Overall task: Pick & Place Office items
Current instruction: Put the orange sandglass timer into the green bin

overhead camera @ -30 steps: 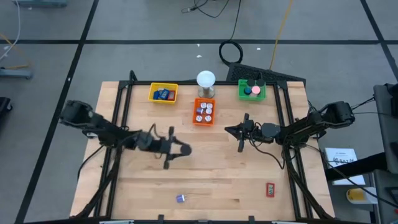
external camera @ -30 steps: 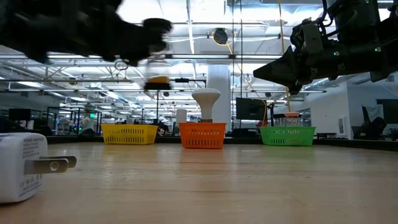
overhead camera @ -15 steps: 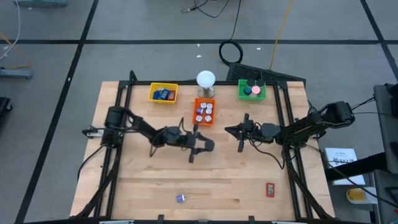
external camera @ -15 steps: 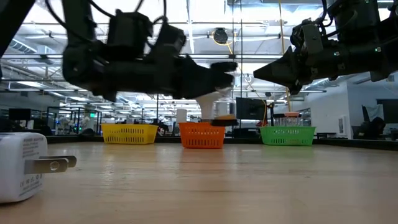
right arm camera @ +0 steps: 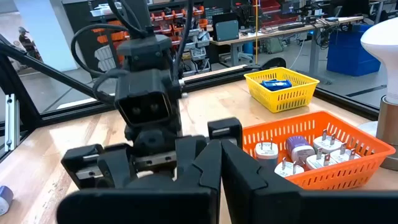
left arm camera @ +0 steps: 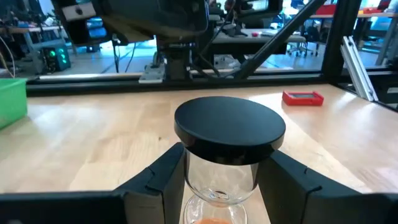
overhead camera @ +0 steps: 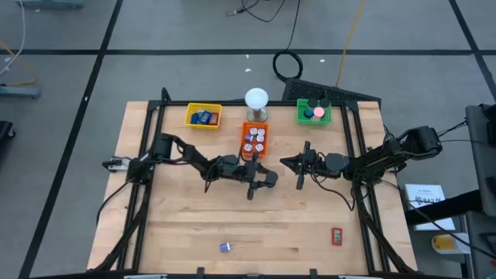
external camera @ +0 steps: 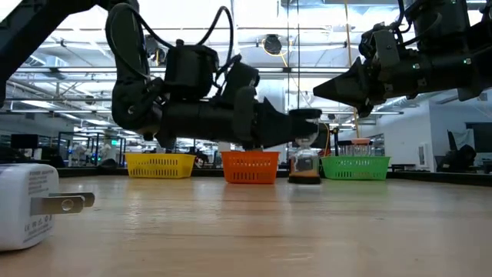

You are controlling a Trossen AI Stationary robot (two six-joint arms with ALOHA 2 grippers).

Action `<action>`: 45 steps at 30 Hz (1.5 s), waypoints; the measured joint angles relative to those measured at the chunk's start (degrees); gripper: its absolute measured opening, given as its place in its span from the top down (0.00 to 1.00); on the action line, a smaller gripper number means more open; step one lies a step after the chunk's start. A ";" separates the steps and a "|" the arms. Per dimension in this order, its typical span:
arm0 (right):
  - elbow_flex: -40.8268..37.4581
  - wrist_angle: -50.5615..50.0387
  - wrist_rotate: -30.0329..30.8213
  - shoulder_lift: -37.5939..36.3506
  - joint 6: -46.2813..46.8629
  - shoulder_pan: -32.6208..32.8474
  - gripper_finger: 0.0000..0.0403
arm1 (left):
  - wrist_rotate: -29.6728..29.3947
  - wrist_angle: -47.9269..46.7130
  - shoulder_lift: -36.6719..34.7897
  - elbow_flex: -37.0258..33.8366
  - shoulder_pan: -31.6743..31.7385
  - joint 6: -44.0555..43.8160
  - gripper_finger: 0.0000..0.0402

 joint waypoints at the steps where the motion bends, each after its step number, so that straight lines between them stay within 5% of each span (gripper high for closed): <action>1: 0.00 0.00 0.00 -0.01 0.00 0.00 0.99 | 0.00 -0.07 0.20 0.12 0.00 -0.05 0.59; 25: -0.01 0.03 0.02 -0.01 0.01 0.00 0.99 | -0.09 -4.65 -0.72 0.37 0.00 -0.85 0.27; 33: -0.02 0.03 0.00 0.00 0.01 0.01 0.99 | -0.12 -19.60 -7.55 0.27 -0.19 3.34 0.21; 40: -0.02 -0.07 0.01 0.00 0.01 0.00 0.99 | -1.98 -35.73 -16.33 -2.67 -1.79 9.04 0.27; 45: -0.05 -0.84 0.00 0.00 0.00 0.01 0.99 | -4.03 -33.90 -22.83 -11.02 -2.79 10.77 0.44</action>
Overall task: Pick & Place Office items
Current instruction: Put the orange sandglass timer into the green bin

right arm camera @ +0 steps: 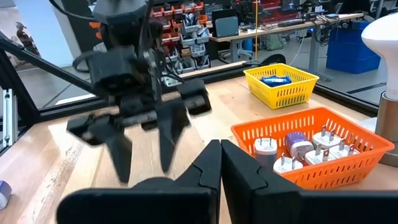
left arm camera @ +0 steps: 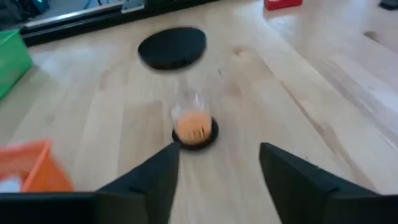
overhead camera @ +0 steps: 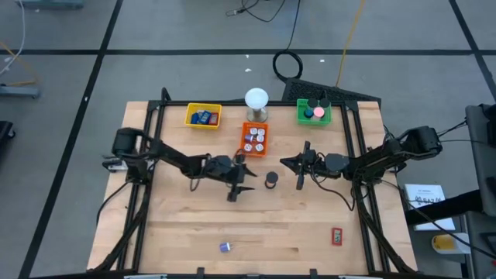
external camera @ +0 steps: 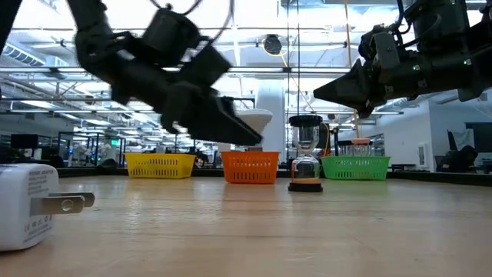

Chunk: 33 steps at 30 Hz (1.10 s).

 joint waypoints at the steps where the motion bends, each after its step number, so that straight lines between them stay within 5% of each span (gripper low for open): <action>1: -0.01 -0.09 0.01 0.00 0.00 0.00 0.99 | -0.19 1.33 -1.59 -2.50 0.00 -0.30 0.48; 7: -0.01 -0.39 0.00 -0.02 -0.02 -0.01 0.99 | -0.21 10.39 -9.68 -15.97 0.00 -4.39 0.70; 13: -0.01 0.50 0.00 -0.02 0.27 0.00 0.99 | -0.15 16.50 -16.23 -24.83 -0.05 -6.33 0.82; 28: 0.14 11.94 -0.28 -0.01 1.80 -0.63 0.99 | -0.15 17.55 -17.88 -26.84 0.00 -7.99 0.86; 33: 3.25 14.20 -9.64 -0.11 2.91 -2.38 0.99 | -0.15 17.59 -17.88 -26.82 0.00 -8.00 0.86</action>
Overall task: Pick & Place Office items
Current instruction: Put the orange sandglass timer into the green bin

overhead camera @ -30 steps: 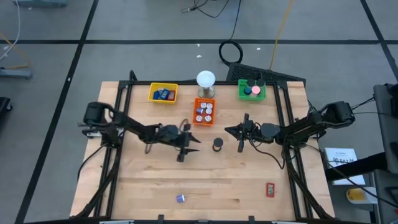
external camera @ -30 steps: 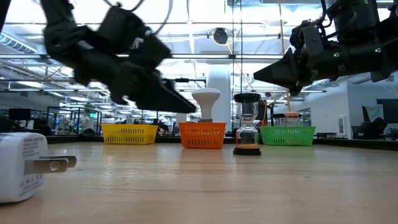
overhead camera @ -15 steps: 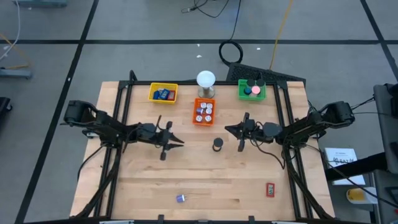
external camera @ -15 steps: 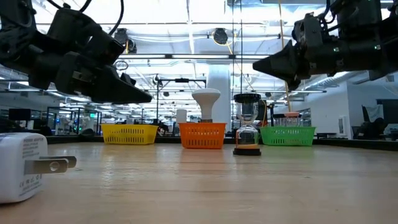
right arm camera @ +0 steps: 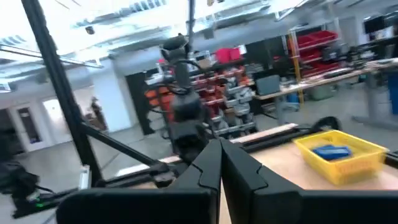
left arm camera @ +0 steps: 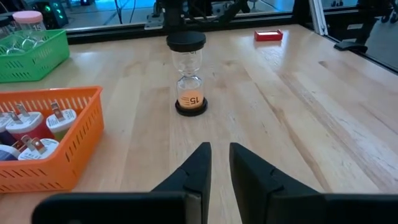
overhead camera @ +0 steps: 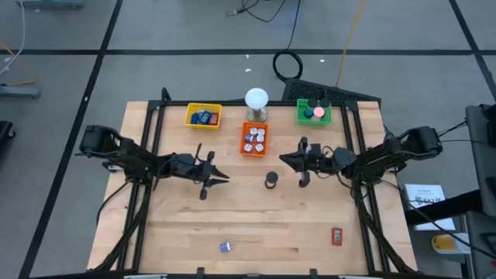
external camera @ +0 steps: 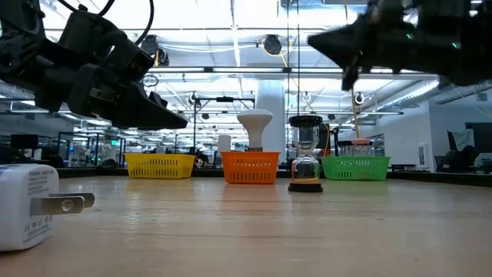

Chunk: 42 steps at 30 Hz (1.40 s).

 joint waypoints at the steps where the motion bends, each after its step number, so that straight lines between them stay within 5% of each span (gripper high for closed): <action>1: 1.92 -3.60 0.35 -0.07 0.14 0.14 1.00 | 0.00 0.02 0.00 0.00 0.00 0.00 0.86; 9: 31.31 -72.21 15.26 3.25 3.89 1.59 1.00 | 0.00 0.01 0.00 0.00 0.00 -0.46 0.86; 17: 53.33 -107.33 13.97 10.17 13.49 1.64 1.00 | 0.01 0.01 0.02 0.00 0.00 -1.07 0.86; 31: 59.29 -121.41 6.52 12.80 23.70 2.15 0.93 | 0.02 0.02 0.04 0.02 0.00 -1.22 0.86; 42: 59.30 -120.51 3.47 14.37 21.60 5.85 0.54 | 0.07 0.00 0.04 0.02 0.00 -1.27 0.86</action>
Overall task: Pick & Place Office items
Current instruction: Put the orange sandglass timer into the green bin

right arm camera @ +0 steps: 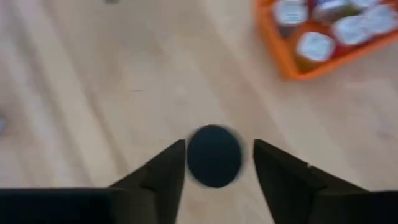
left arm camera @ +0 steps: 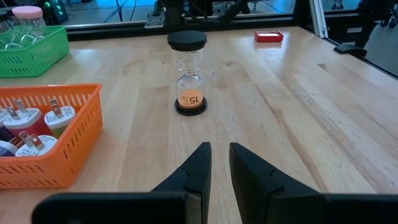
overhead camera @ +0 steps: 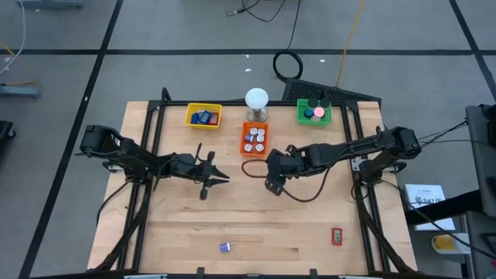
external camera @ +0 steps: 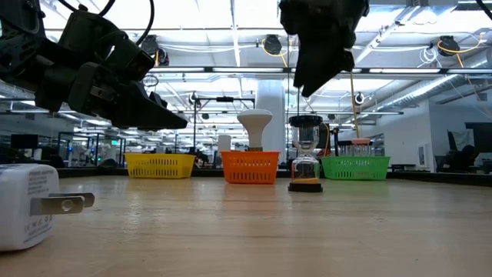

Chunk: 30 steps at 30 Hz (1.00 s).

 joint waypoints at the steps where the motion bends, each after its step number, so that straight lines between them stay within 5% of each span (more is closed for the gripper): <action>1: 0.10 0.76 -0.87 0.50 -0.58 0.23 0.51 | 0.00 0.00 0.00 0.00 0.00 0.00 0.86; 14: 0.16 2.34 1.54 7.02 -2.49 2.58 0.18 | 0.07 -0.02 0.00 0.02 -0.04 -0.07 0.86; 30: -0.12 2.10 6.06 7.88 -3.87 2.54 0.16 | 0.04 -0.05 0.00 0.02 0.00 -0.24 0.86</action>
